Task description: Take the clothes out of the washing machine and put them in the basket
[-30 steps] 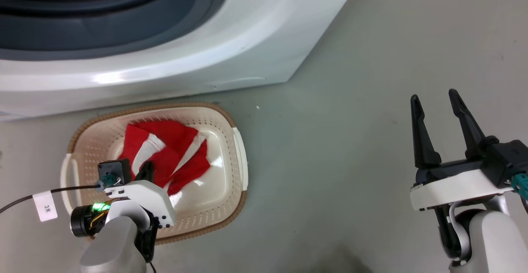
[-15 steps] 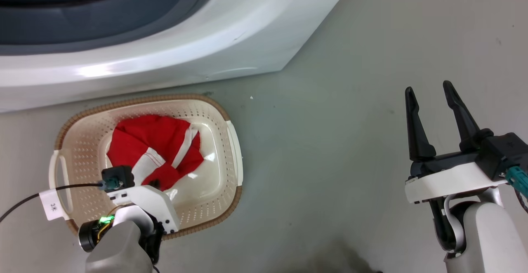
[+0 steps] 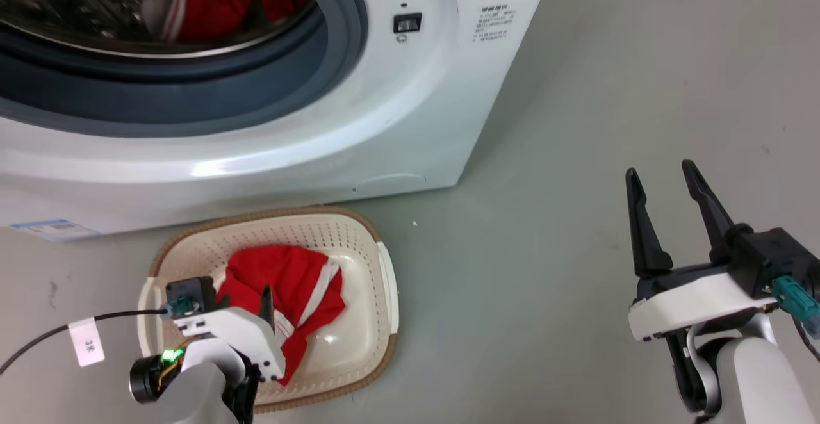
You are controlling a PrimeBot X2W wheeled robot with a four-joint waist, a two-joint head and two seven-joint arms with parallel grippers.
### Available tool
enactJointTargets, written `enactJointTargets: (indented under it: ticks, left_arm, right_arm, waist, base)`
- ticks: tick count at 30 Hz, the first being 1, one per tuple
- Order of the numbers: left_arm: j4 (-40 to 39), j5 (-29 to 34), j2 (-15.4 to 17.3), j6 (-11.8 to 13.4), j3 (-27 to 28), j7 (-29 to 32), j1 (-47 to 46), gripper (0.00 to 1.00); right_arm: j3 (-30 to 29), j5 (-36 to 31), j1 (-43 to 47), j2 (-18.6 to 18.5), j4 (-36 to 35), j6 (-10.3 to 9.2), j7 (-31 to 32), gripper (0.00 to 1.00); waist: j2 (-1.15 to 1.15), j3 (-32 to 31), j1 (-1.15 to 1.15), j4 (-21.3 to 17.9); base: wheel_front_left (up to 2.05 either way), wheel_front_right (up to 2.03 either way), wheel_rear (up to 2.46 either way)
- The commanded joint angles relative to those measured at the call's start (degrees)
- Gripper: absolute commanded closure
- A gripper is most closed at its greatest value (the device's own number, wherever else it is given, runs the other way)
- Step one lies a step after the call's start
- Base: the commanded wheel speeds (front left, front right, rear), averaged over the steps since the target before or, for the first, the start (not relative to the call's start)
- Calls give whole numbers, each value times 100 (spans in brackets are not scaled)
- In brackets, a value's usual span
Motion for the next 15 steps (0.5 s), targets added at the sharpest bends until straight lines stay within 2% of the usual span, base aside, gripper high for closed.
enactJointTargets:
  ticks: [1,8,15]
  left_arm:
    - [-280,72,58,68,53,-37,92,0]
    - [-1800,515,106,342,390,-29,737,0]
    - [-3317,1078,11,471,727,-31,1477,0]
  right_arm:
    - [-29,-54,114,-2,-4,-4,26,0]
    - [-76,-115,376,-2,-73,-4,153,0]
    - [-114,-171,645,-2,-172,-4,283,0]
  waist:
    - [0,-330,0,137]
    - [0,-801,0,283]
    - [0,-1179,0,408]
  base:
    - [0,0,0]
    - [0,0,0]
    - [0,0,0]
